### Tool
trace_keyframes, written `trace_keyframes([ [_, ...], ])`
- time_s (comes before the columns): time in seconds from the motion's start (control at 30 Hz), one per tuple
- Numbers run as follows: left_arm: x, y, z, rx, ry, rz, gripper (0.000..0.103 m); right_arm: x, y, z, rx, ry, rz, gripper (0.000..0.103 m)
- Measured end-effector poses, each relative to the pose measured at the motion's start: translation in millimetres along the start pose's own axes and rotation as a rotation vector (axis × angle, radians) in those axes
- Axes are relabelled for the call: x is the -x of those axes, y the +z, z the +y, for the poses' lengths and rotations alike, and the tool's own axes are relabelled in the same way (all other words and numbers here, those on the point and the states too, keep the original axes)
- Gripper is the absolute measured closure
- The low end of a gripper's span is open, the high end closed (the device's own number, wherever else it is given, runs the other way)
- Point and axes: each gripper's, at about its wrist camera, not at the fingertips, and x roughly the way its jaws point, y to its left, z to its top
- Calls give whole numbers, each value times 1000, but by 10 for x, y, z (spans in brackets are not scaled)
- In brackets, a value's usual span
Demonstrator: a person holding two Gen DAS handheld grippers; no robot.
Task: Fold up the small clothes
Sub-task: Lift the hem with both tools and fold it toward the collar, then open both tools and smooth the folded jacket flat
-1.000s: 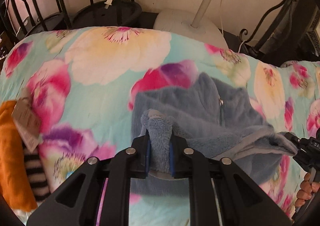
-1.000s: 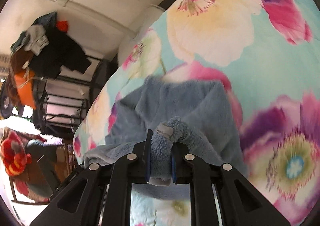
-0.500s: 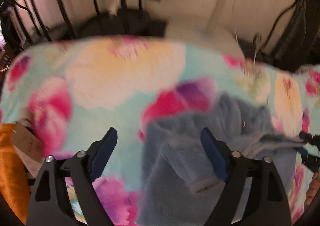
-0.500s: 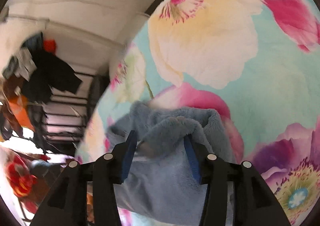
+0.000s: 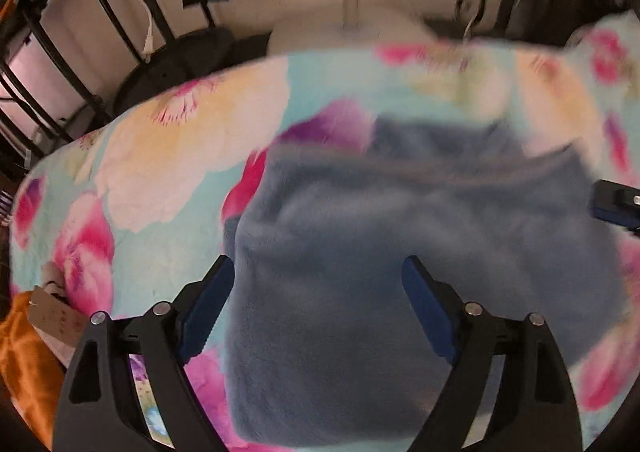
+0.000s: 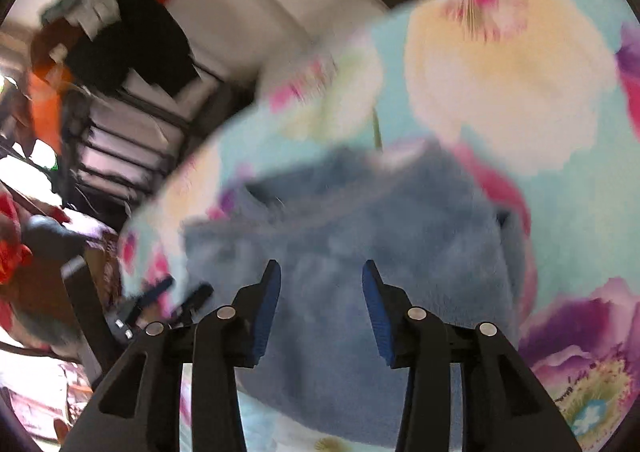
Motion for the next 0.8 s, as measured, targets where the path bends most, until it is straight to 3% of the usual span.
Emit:
trace_keyframes([
  [0.07,-223,-64,91,25,36,65,14,-127,-27,-226,-50,-77,16,61],
  [0.13,-347,-137,246,90,15,90,4,-158,-40,-542,-149,-83,5,78],
  [0.17,-380,-155,330,128,-15,104,4,-149,-45,-666,-206,-65,9,93],
  [0.2,-378,-148,391,158,-42,119,4,-118,-44,-739,-257,-42,8,94],
  [0.27,-280,-110,442,183,-43,113,5,-16,-53,-721,-294,-23,-15,89],
  [0.3,-199,-90,444,180,-34,89,6,71,-53,-620,-270,-27,-41,72],
  [0.37,3,-65,391,154,-43,29,7,171,-98,-434,-201,-38,-62,60],
  [0.47,208,-114,211,104,-106,-1,7,227,-207,-104,-96,-10,-47,60],
  [0.57,217,-258,23,51,-113,21,7,138,-371,83,-45,9,13,60],
  [0.7,-107,-583,-47,-40,3,92,4,-116,-566,54,-35,-67,114,59],
  [0.73,-168,-630,-26,-42,7,94,4,-191,-611,-56,-47,-88,144,61],
  [0.8,-192,-643,60,1,-33,103,4,-251,-639,-223,-95,-77,150,85],
])
